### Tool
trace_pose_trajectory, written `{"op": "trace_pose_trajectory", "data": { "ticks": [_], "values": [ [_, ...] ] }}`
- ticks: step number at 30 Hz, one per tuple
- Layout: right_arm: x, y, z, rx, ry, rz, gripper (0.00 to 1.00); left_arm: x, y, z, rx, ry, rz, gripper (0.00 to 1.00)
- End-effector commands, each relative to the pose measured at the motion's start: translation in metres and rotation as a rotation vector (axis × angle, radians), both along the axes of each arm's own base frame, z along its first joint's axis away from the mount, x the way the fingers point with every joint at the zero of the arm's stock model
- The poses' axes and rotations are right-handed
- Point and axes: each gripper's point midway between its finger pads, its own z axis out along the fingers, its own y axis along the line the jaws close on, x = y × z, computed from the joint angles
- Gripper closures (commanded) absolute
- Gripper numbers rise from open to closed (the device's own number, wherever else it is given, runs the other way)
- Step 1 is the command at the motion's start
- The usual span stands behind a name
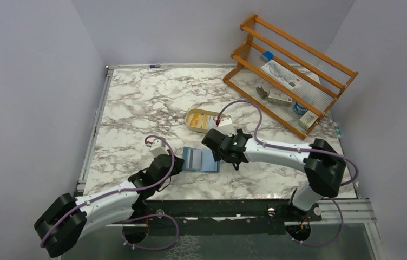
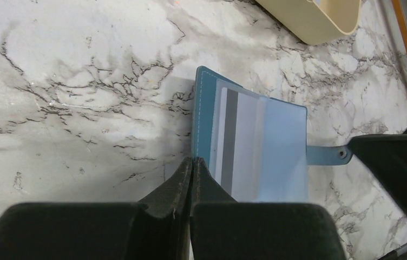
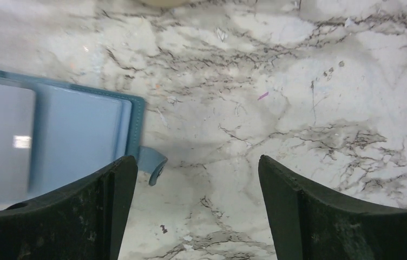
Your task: Take the credit cards out of the card holder
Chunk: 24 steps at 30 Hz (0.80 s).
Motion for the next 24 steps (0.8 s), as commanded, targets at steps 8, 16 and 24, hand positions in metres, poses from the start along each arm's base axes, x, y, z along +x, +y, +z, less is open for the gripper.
{"op": "trace_pose_trajectory", "data": {
  "ticks": [8,16,24],
  "values": [
    [-0.009,0.088,0.068,0.48,-0.051,0.323,0.12,0.0,0.005,-0.015,0.014,0.014,0.02,1.0],
    [-0.04,0.131,0.052,0.852,0.127,0.473,0.12,-0.002,0.005,-0.024,0.03,0.038,0.019,1.0],
    [-0.045,0.134,0.024,0.937,0.209,0.463,0.13,-0.006,0.008,-0.03,0.025,0.046,0.023,1.0]
  ]
}}
